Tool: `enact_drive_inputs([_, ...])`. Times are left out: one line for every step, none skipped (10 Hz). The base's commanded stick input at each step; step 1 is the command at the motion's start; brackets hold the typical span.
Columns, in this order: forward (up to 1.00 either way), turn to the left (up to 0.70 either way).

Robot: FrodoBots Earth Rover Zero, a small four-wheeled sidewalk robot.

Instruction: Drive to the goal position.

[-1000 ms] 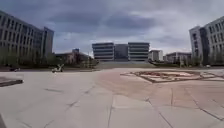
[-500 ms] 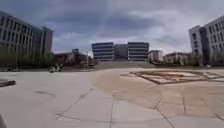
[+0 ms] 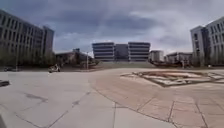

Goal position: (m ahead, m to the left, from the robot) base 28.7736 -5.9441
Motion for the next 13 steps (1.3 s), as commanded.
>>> enact_drive_inputs([0.70, 0.00])
enact_drive_inputs([0.70, 0.00])
enact_drive_inputs([0.70, 0.00])
enact_drive_inputs([0.70, 0.00])
enact_drive_inputs([0.70, 0.00])
enact_drive_inputs([0.70, 0.00])
enact_drive_inputs([0.70, 0.00])
enact_drive_inputs([0.70, 0.00])
enact_drive_inputs([0.70, 0.00])
enact_drive_inputs([0.70, 0.00])
enact_drive_inputs([0.70, 0.00])
enact_drive_inputs([0.70, 0.00])
enact_drive_inputs([0.70, 0.00])
